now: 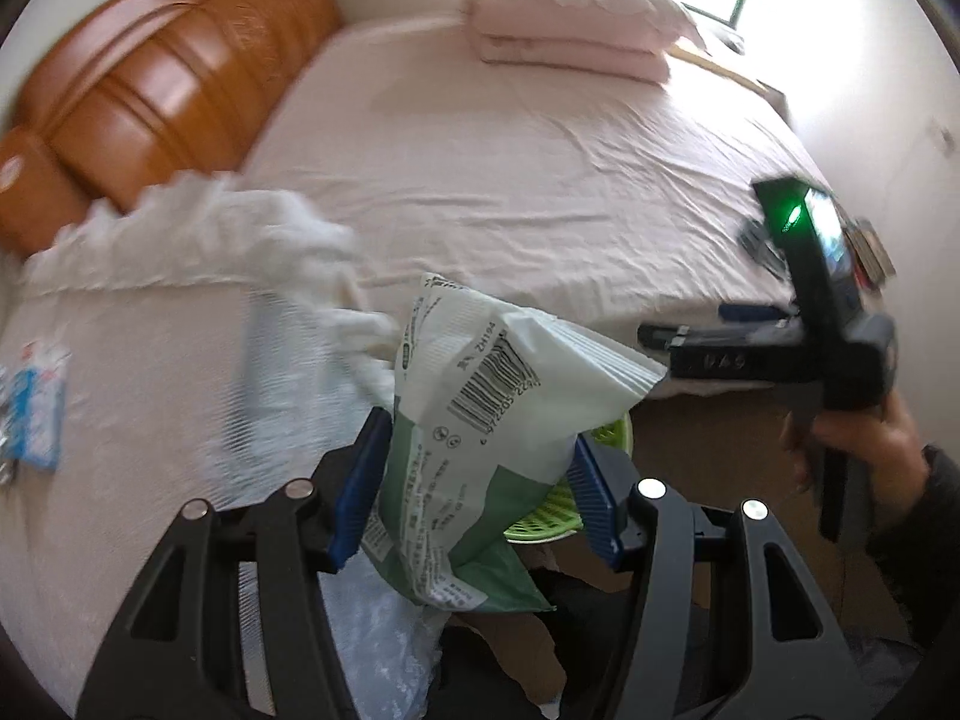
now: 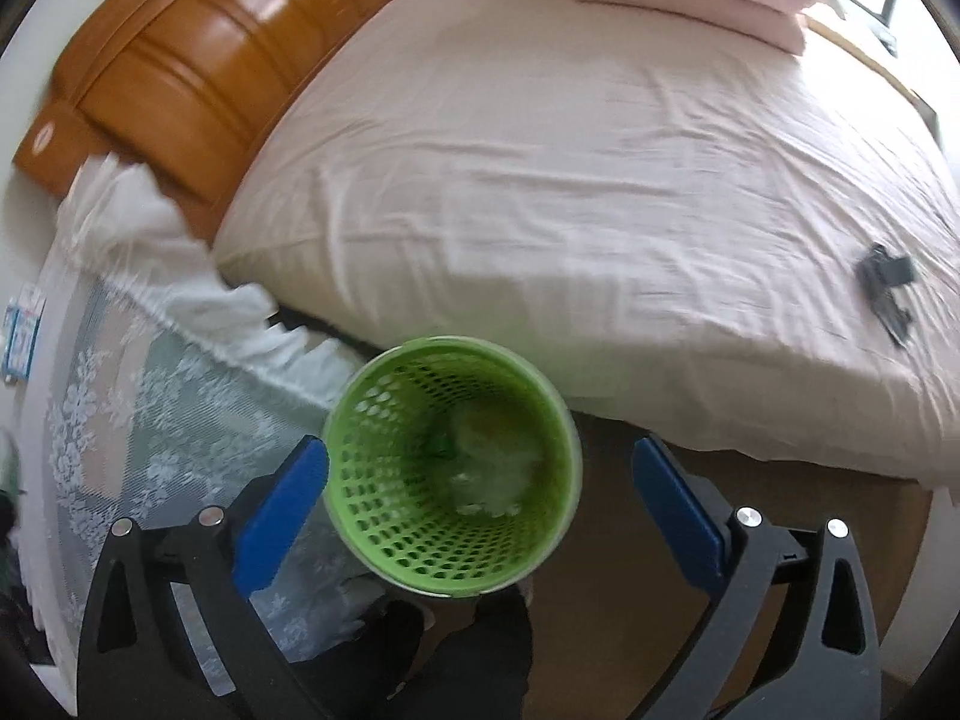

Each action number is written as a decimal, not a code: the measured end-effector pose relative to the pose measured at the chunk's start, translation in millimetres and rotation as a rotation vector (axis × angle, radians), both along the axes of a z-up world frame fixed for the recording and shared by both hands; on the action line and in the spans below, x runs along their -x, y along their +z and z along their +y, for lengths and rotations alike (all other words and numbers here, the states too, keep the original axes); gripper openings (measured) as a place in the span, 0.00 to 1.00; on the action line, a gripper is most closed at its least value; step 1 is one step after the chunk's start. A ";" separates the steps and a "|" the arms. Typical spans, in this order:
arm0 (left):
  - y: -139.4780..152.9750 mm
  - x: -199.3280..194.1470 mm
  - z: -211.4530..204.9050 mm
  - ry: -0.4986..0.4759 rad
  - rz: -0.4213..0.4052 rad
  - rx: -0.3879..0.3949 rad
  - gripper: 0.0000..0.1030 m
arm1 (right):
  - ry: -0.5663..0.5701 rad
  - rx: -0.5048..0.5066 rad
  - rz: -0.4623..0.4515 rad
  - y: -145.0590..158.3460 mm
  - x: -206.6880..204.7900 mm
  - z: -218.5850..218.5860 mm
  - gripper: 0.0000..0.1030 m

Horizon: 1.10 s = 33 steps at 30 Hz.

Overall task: Collect trash
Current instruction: 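Carry the snack bag and bottle to the wastebasket and release them inside, then move both tools back over the bed toward the milk carton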

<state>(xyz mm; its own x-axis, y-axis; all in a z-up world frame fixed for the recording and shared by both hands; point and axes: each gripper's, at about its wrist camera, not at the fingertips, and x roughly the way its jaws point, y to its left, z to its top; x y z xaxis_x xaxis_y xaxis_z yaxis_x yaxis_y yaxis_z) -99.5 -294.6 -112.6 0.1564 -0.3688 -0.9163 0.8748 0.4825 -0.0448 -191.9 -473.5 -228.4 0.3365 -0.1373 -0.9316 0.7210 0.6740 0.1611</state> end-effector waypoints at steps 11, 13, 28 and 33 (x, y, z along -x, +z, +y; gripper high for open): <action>-77.9 31.8 -64.4 -0.104 0.103 -0.130 0.89 | -0.136 -0.017 0.020 -5.8 69.1 -29.4 0.98; -81.2 33.8 -67.2 -0.082 0.127 -0.129 0.92 | -0.142 -0.024 0.028 -9.5 74.2 -30.3 0.98; -3.0 -2.9 -19.8 0.169 -0.006 0.025 0.93 | 0.022 0.001 -0.082 37.9 8.2 -2.8 0.98; 54.2 -34.8 50.0 0.354 -0.128 0.099 0.92 | 0.199 0.028 -0.175 87.2 -59.4 43.8 0.98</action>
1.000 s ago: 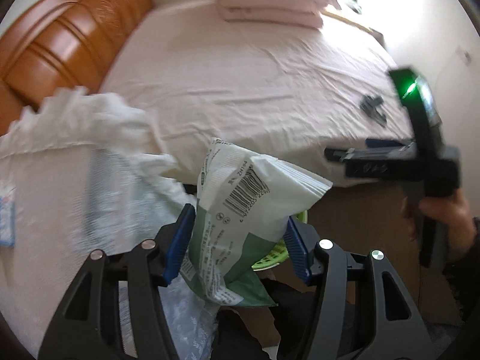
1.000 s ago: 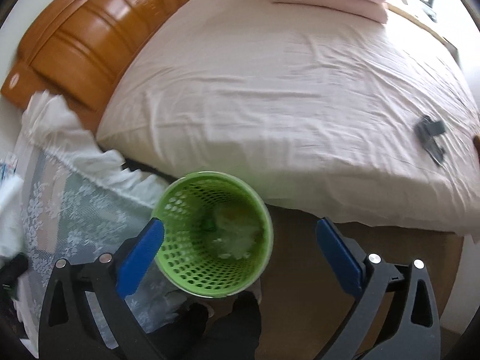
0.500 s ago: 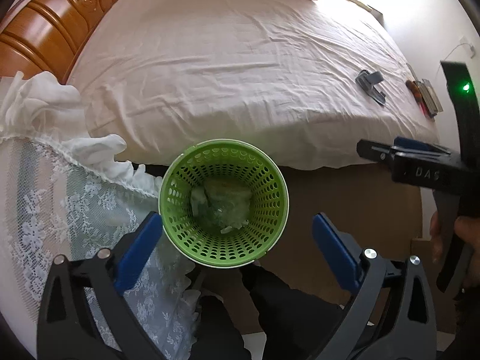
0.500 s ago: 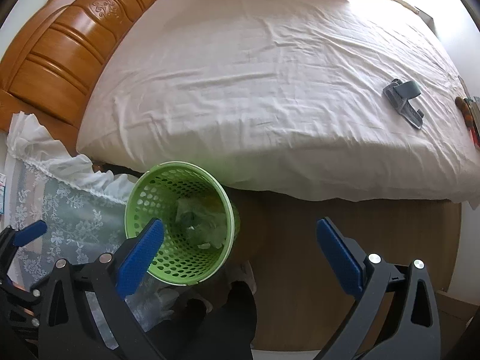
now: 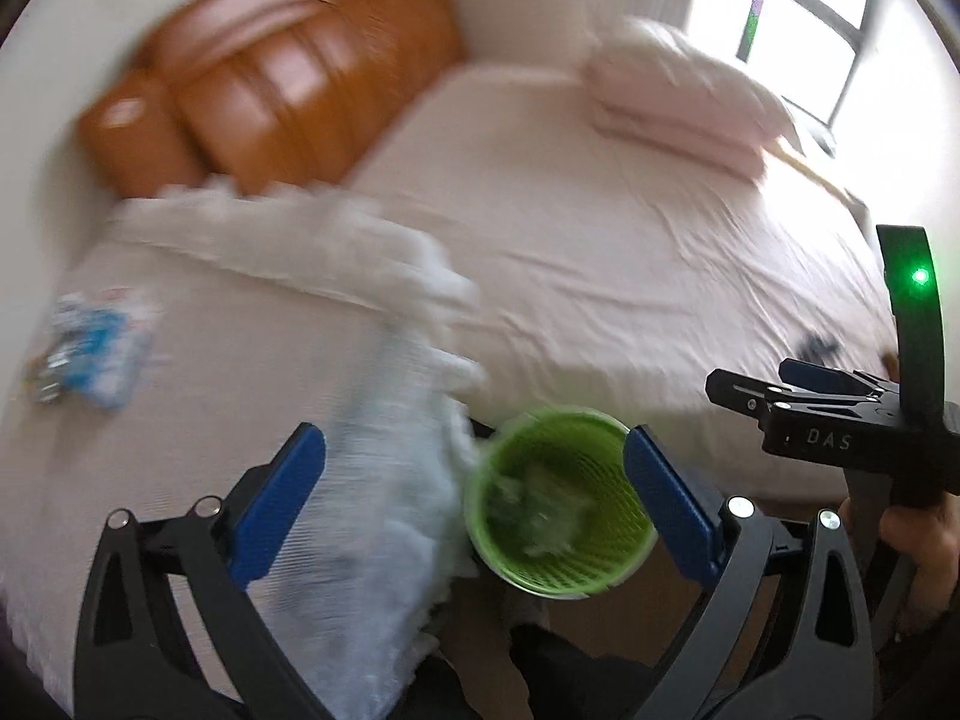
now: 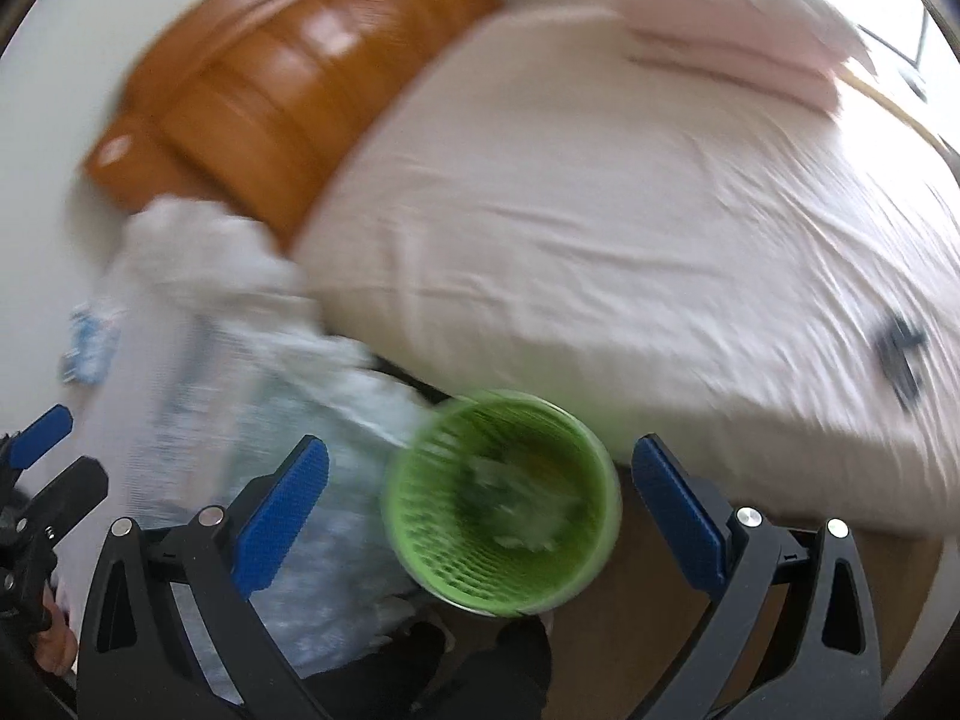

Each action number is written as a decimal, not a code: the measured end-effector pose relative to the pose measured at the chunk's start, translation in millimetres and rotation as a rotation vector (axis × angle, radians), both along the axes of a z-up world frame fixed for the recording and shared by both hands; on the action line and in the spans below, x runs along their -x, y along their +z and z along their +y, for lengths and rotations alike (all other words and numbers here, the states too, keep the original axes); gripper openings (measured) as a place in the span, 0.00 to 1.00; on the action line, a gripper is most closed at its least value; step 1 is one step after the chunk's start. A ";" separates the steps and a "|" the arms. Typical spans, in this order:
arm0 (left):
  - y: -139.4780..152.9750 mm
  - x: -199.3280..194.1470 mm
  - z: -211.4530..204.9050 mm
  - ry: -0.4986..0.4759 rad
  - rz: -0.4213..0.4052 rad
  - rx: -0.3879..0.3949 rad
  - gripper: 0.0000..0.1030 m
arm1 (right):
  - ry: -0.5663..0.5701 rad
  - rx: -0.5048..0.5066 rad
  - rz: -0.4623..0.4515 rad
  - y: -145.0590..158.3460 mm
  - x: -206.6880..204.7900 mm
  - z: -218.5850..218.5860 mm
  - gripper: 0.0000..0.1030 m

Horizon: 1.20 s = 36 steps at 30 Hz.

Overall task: Collect trash
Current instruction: 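Move both tools back over the bed toward the milk carton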

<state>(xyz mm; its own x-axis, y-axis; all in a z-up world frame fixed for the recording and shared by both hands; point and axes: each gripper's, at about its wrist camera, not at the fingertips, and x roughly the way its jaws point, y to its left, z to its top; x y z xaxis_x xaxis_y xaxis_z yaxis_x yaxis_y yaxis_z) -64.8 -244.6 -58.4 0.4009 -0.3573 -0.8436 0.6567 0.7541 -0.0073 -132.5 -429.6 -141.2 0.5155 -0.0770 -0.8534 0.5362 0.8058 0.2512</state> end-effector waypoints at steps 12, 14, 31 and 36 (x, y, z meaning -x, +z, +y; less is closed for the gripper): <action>49.8 -31.9 181.4 0.410 -0.135 0.028 0.93 | 0.415 0.014 -0.187 78.9 -132.1 155.5 0.98; 47.2 -33.4 200.9 0.452 -0.128 0.034 0.93 | 0.463 0.014 -0.187 80.7 -144.8 178.5 0.98; 26.0 -67.8 298.8 0.554 -0.078 0.081 0.93 | 0.455 -0.019 -0.121 54.4 -251.1 277.2 0.98; 19.4 -84.7 316.9 0.536 -0.082 0.074 0.93 | 0.328 -0.008 -0.088 33.4 -301.6 290.7 0.98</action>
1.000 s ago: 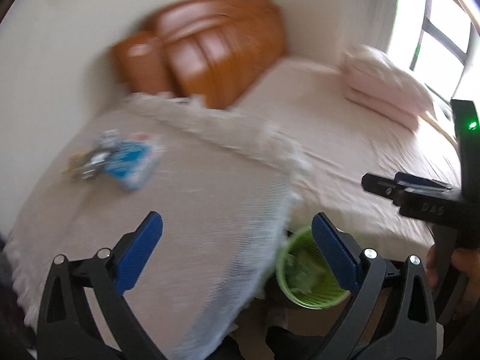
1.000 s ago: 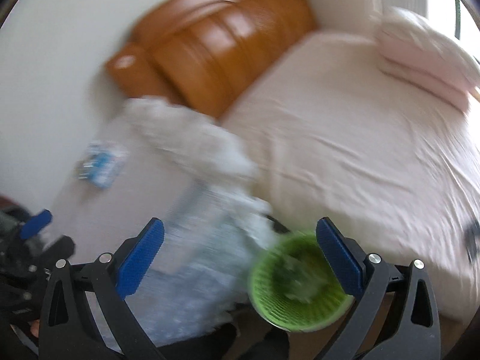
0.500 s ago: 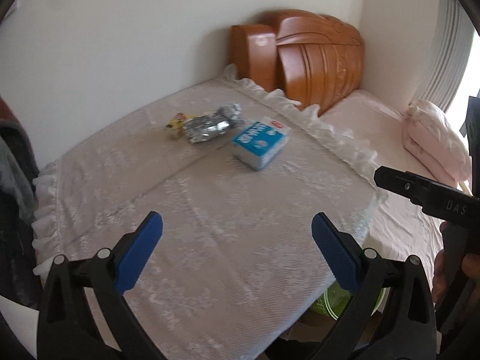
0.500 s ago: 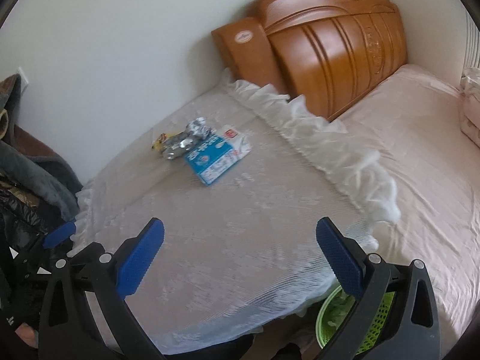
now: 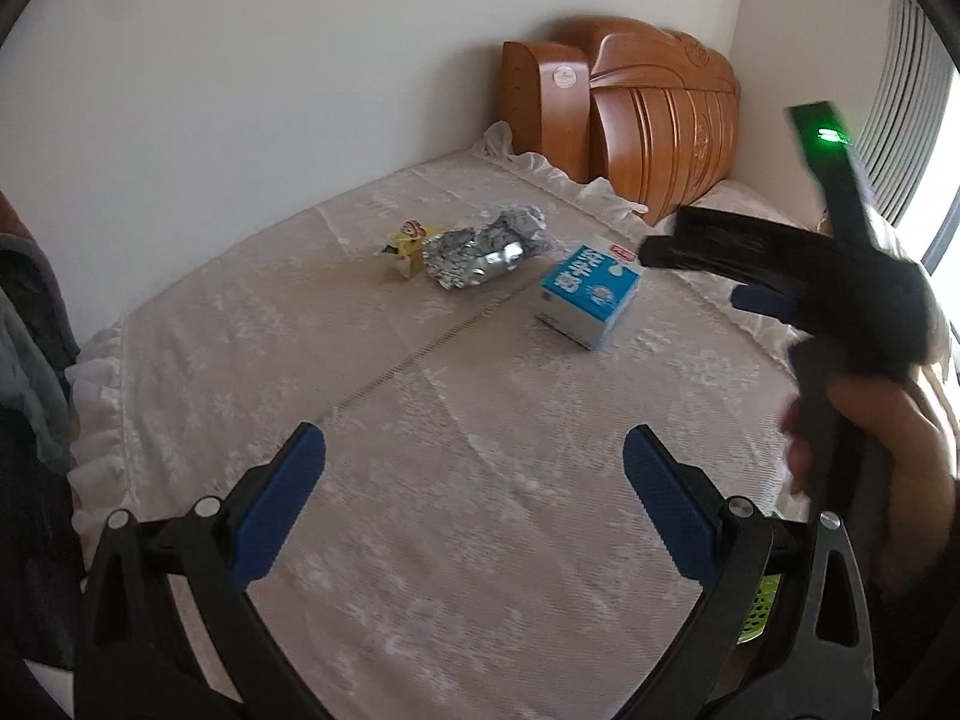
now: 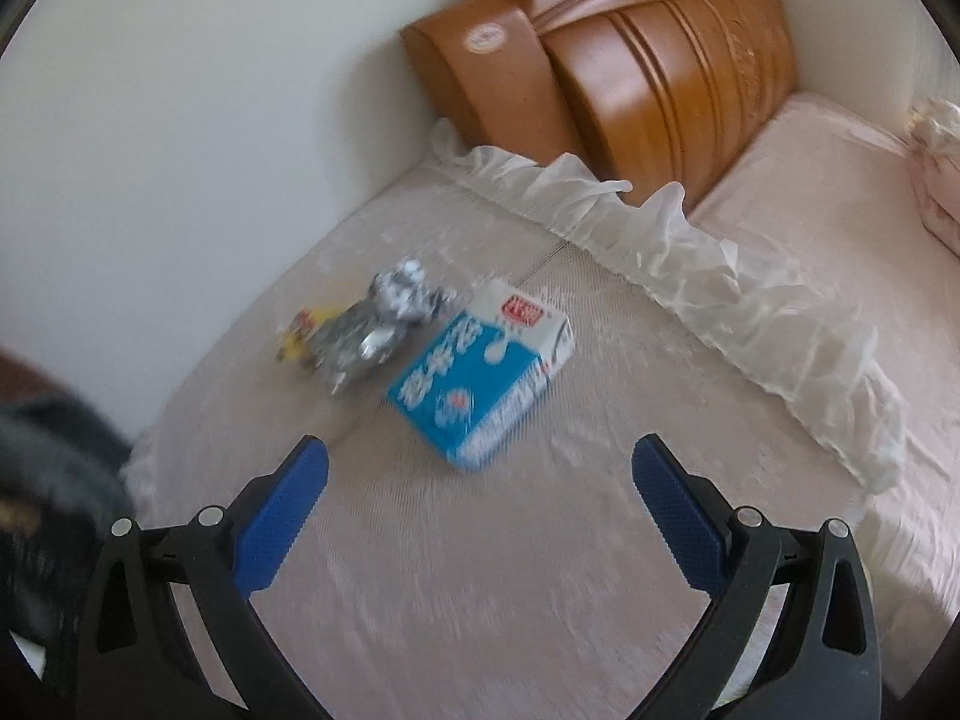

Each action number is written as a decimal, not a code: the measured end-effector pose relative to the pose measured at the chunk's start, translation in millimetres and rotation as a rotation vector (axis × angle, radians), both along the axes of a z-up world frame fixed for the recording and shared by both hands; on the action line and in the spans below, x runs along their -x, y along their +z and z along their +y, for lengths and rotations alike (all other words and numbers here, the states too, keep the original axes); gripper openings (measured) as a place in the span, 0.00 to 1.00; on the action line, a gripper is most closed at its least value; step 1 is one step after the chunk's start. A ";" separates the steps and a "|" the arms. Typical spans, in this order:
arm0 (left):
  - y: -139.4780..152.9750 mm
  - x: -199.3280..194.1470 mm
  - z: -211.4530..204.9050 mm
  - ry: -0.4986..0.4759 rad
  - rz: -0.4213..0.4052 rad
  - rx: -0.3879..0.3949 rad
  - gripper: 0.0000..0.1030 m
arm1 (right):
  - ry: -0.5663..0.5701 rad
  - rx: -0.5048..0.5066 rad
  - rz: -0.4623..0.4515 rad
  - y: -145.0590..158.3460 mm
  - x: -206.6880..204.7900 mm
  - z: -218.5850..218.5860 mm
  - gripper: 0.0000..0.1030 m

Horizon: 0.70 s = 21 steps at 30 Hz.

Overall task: Collect trash
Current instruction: 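Move both tools back over the bed toward the milk carton, then grasp the blue-white milk carton with the right tool while the left tool grasps the yellow Minion wrapper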

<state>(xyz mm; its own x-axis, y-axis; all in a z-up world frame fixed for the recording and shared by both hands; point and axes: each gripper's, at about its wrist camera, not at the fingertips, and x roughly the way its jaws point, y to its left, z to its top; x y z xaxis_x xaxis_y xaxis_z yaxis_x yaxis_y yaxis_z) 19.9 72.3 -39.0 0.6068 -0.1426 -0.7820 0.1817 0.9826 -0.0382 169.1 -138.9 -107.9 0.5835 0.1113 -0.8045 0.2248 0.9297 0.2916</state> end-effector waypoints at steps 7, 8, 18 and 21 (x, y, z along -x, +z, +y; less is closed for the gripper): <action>-9.6 -24.3 23.4 -0.023 0.012 -0.001 0.93 | -0.197 0.024 0.117 -51.1 -66.7 18.5 0.98; -10.5 -27.3 26.1 -0.026 0.013 -0.004 0.93 | -0.206 0.042 0.125 -54.6 -70.4 20.0 0.98; -18.4 -51.7 47.0 -0.023 0.014 -0.017 0.93 | -0.141 0.177 0.183 -80.9 -86.9 32.7 0.95; -20.4 -55.7 46.7 -0.030 0.015 -0.027 0.93 | -0.111 0.144 0.178 -81.7 -81.5 26.0 0.79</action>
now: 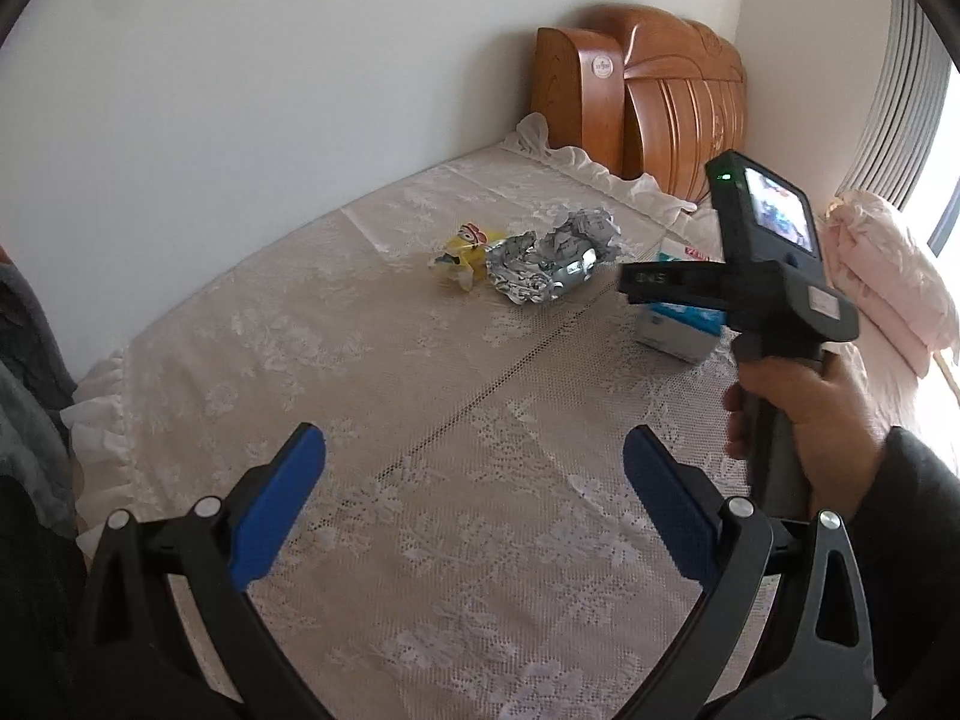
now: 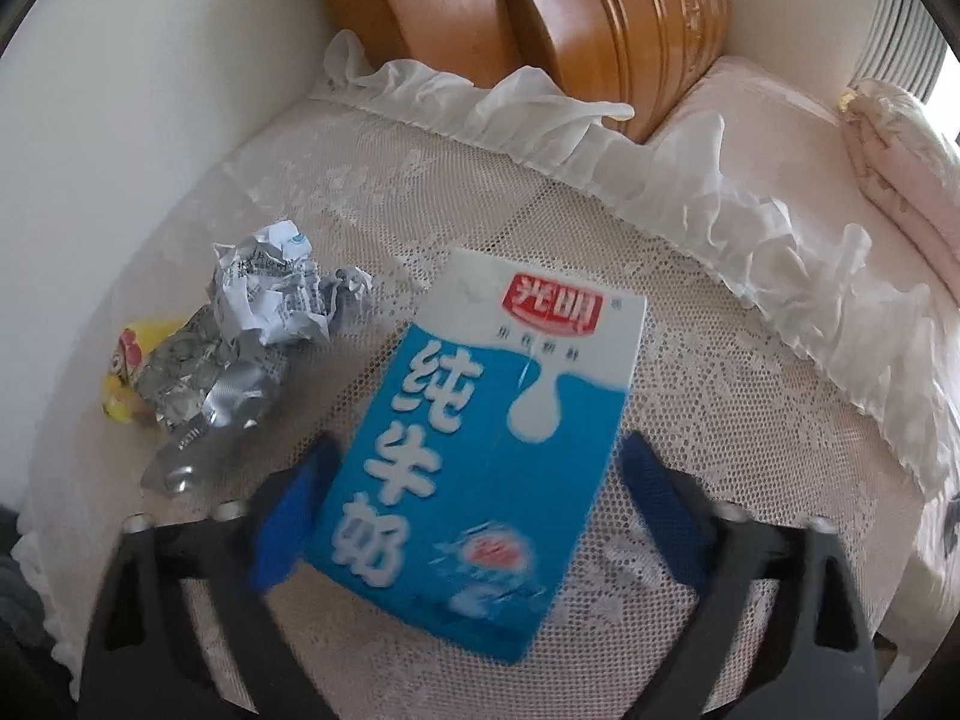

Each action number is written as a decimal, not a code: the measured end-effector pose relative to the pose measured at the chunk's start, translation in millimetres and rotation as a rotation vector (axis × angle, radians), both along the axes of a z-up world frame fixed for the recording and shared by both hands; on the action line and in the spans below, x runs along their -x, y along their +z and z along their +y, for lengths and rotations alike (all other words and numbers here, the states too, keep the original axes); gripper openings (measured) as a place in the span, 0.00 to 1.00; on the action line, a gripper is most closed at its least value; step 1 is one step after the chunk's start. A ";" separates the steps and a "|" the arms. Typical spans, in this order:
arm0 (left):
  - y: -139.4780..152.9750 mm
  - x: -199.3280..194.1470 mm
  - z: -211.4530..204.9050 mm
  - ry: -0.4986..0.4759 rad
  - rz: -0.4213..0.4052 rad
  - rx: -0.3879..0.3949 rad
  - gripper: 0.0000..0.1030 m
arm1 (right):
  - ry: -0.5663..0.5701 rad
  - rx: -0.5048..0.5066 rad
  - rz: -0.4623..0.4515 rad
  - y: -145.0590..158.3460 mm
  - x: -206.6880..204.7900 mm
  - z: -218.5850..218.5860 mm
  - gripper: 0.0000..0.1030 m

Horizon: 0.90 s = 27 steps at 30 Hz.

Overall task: Collect trash
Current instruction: 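Grasp the blue-white milk carton with the right tool while the left tool grasps the yellow Minion wrapper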

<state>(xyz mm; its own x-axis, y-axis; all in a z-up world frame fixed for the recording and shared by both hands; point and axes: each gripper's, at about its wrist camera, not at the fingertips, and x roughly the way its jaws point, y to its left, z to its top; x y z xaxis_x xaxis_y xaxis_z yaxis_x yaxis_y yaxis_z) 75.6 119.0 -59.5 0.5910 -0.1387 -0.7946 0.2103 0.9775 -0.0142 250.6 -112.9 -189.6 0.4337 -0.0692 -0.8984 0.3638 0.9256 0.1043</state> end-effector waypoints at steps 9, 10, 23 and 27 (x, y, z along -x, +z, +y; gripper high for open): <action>-7.3 -12.9 -24.3 -0.042 0.005 -0.010 0.93 | 0.029 -0.092 -0.057 15.7 35.2 -30.9 0.76; -8.5 -14.2 -27.7 -0.051 -0.001 -0.017 0.93 | 0.033 -0.099 -0.061 17.7 40.4 -33.2 0.76; -35.9 -91.5 -67.0 -0.106 -0.013 -0.087 0.93 | 0.097 -0.148 -0.064 18.5 106.5 -62.4 0.74; -38.1 -123.1 -47.2 -0.065 -0.014 -0.088 0.93 | 0.130 -0.134 -0.063 19.0 108.5 -64.5 0.74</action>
<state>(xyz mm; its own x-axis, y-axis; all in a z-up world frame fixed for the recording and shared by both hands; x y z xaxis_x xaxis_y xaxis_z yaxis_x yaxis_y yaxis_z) 198.7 71.7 -97.6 0.5941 -0.1072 -0.7972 0.2726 0.9593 0.0741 142.1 -177.4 -170.6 0.4868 0.1095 -0.8666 0.2310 0.9406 0.2486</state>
